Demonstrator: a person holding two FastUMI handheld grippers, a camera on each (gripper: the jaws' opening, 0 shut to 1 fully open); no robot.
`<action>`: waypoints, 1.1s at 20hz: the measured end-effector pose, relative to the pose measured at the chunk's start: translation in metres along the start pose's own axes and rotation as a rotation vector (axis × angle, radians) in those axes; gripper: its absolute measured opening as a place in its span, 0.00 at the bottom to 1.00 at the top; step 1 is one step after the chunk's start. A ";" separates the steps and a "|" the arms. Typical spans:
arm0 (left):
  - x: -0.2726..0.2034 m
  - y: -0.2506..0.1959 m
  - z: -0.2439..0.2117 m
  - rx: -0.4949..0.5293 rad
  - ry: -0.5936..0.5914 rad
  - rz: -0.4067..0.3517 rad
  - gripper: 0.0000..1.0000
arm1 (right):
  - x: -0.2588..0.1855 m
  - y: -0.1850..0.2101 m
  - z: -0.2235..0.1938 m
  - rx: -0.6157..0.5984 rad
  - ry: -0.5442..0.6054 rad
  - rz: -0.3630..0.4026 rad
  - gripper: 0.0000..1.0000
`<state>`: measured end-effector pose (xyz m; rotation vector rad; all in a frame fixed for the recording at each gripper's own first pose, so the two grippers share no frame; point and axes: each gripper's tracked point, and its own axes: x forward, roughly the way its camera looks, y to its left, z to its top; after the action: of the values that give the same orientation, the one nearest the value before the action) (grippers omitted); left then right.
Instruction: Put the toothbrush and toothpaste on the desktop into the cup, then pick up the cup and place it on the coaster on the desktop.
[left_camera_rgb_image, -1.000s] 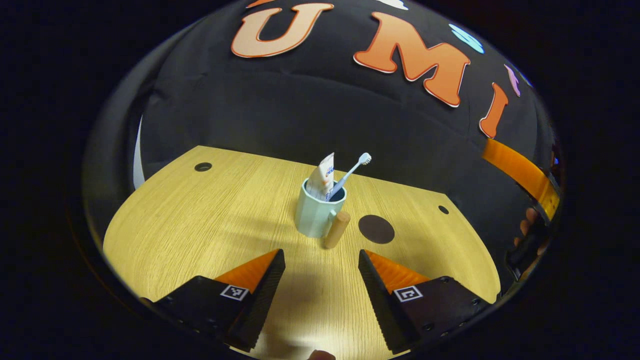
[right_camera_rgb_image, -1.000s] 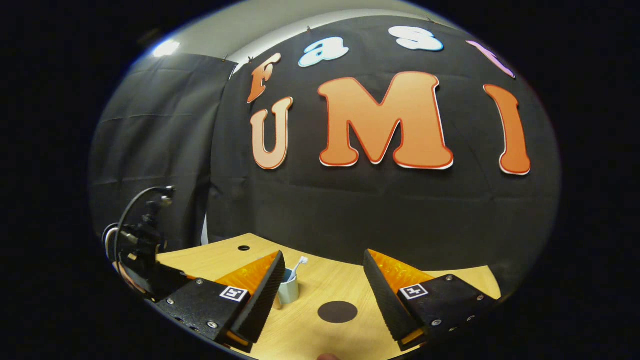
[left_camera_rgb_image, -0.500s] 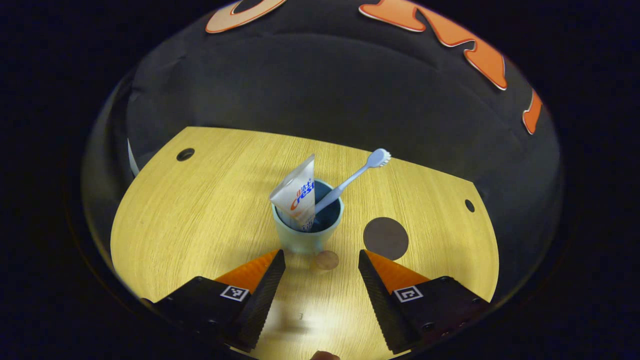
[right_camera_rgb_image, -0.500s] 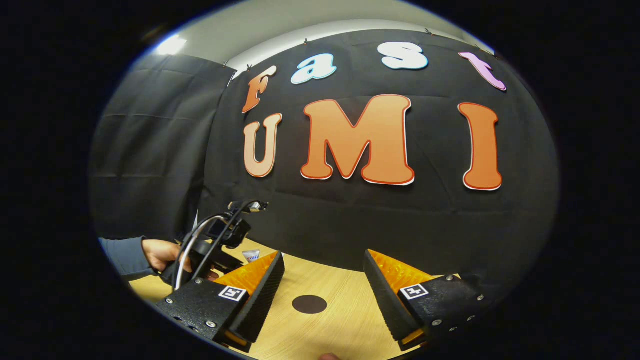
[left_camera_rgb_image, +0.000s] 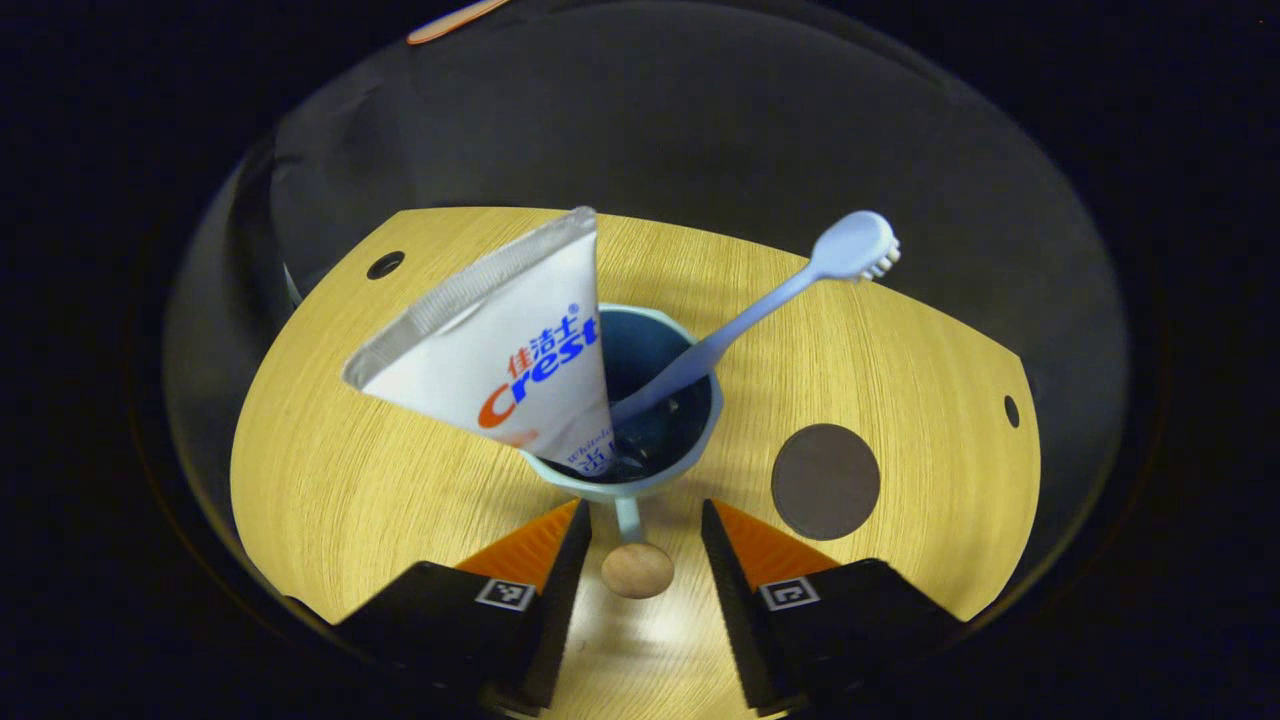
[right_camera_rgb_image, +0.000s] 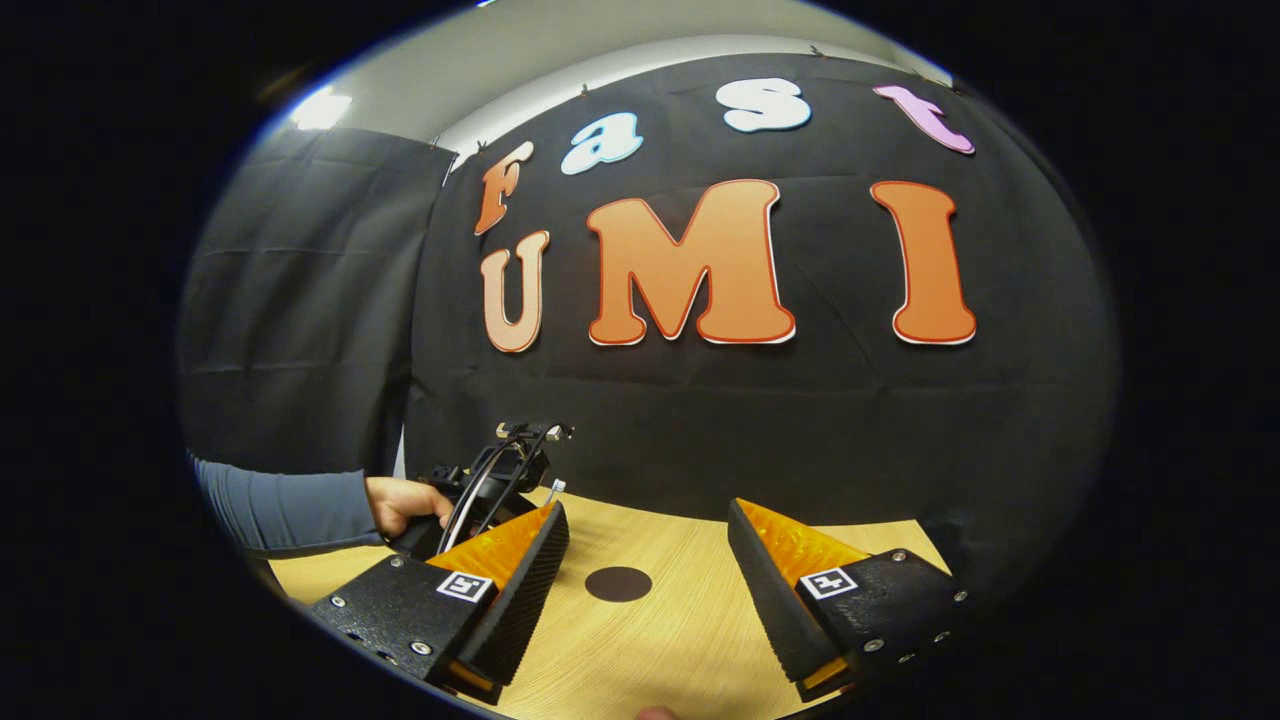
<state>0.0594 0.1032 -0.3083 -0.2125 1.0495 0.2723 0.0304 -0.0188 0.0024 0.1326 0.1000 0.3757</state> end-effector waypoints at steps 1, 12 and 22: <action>-0.002 0.007 0.001 -0.005 0.001 0.013 0.51 | 0.000 -0.004 -0.001 0.018 -0.003 -0.001 0.96; -0.003 0.011 0.022 0.071 -0.086 -0.021 0.20 | -0.009 -0.031 -0.014 0.144 0.001 -0.057 0.96; 0.010 0.003 0.037 0.148 -0.169 -0.130 0.17 | -0.024 -0.048 -0.015 0.179 -0.005 -0.097 0.96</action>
<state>0.0937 0.1186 -0.2988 -0.1213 0.8804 0.0926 0.0239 -0.0700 -0.0179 0.3042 0.1349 0.2687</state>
